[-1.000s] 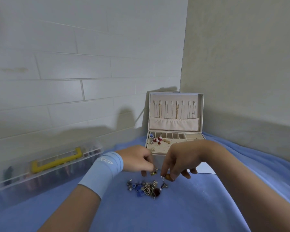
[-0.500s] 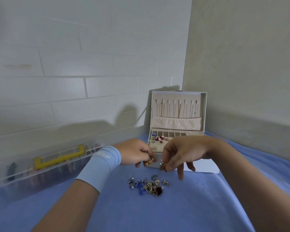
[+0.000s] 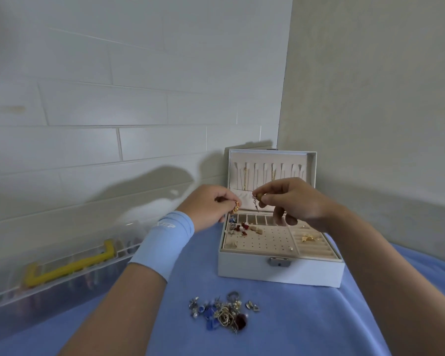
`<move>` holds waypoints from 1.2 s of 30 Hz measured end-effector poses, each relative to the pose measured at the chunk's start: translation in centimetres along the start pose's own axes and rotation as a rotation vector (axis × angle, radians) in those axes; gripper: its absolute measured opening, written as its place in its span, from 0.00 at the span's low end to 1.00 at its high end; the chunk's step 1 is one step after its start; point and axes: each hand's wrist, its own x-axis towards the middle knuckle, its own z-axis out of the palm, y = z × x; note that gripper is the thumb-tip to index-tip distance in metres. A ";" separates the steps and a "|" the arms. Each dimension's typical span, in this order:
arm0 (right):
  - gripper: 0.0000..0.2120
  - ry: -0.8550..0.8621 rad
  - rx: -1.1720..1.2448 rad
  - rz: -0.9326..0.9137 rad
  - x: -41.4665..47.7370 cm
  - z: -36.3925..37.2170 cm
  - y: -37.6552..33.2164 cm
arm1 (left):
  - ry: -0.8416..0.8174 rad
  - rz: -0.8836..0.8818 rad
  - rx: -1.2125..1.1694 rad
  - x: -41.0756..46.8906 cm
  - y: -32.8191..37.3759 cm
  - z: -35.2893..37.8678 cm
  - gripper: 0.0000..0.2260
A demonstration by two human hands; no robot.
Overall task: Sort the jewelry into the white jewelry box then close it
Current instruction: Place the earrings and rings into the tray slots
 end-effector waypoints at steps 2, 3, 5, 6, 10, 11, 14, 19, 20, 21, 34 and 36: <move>0.10 0.054 -0.058 0.021 1.4 0.0 0.6 | 0.024 0.004 -0.041 1.6 0.1 0.3 0.09; 0.10 0.073 -0.100 0.029 2.1 0.1 0.9 | 0.036 0.005 -0.047 2.3 0.1 0.4 0.08; 0.09 0.098 -0.189 0.043 3.2 0.2 1.6 | 0.053 0.003 -0.054 3.7 -0.2 0.8 0.08; 0.08 0.103 -0.232 0.046 3.7 0.2 1.9 | 0.059 -0.001 -0.066 4.3 -0.4 1.0 0.08; 0.04 0.118 -0.412 0.056 5.2 0.0 3.5 | 0.073 -0.005 -0.087 5.5 -1.3 2.2 0.07; 0.03 0.123 -0.430 0.067 5.5 -0.1 4.0 | 0.070 -0.004 -0.090 5.7 -1.6 2.6 0.07; 0.03 0.127 -0.464 0.090 6.0 -0.3 5.2 | 0.046 -0.007 -0.078 6.2 -2.4 3.4 0.07; 0.06 0.099 -0.531 0.108 6.5 0.2 6.4 | 0.026 0.008 0.015 6.7 -2.7 4.4 0.06; 0.05 0.109 -0.557 0.108 6.6 0.3 6.5 | 0.023 0.009 0.022 6.7 -2.8 4.5 0.06; 0.03 0.118 -0.585 0.110 6.7 0.4 6.4 | 0.022 0.009 0.021 6.7 -2.8 4.5 0.06; 0.06 0.114 -0.426 -0.039 4.7 0.0 3.2 | 0.046 -0.059 -0.170 6.0 -2.1 4.6 0.02; 0.06 0.034 -0.294 -0.048 4.1 0.1 2.2 | 0.070 -0.081 -0.225 6.0 -1.8 4.5 0.02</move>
